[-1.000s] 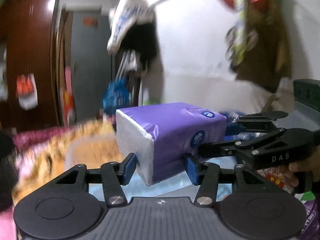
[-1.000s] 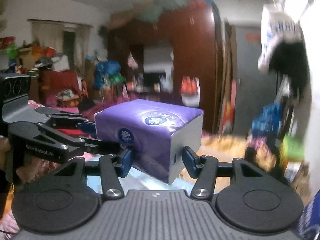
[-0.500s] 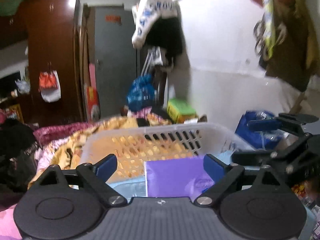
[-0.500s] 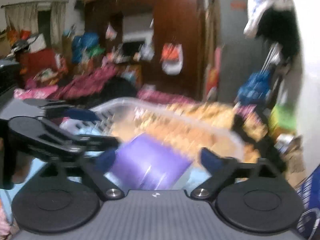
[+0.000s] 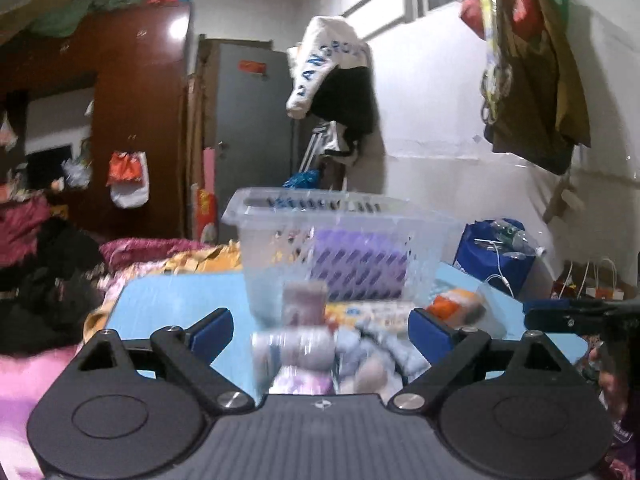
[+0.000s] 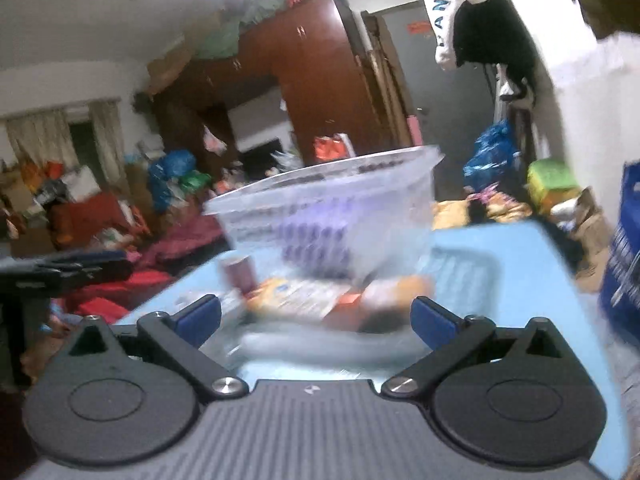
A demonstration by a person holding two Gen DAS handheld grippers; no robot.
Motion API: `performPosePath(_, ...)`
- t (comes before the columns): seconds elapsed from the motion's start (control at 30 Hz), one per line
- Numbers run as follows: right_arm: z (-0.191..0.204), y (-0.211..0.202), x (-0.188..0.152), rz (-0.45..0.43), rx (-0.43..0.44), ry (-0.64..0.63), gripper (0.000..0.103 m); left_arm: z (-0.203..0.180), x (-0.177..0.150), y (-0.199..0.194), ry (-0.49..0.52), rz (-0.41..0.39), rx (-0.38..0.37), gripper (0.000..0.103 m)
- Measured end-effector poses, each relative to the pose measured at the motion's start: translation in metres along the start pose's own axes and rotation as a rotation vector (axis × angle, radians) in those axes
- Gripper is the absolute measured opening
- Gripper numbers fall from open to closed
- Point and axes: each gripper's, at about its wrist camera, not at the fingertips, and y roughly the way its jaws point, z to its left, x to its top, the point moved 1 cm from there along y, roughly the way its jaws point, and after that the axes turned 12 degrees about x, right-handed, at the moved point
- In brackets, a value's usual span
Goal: Organize objects
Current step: 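Grasp the white plush toy with both tools and lift it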
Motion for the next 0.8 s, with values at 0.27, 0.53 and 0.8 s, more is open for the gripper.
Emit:
performPosePath(0.27, 0.042, 0.019, -0.011, 0.002, 0.04, -0.131, 0.078, -0.014, -0.036, -0.014, 0.021, -0.006, -0.019, 0.083)
performPosePath(0.53, 0.051, 0.038, -0.026, 0.061, 0.086, -0.124, 0.052, -0.025, -0.049, -0.007, 0.044, -0.008, -0.025, 0.057)
performPosePath(0.8, 0.054, 0.043, -0.032, 0.078, 0.066, -0.139, 0.041, -0.025, -0.052, -0.005, 0.026, -0.014, -0.01, 0.045)
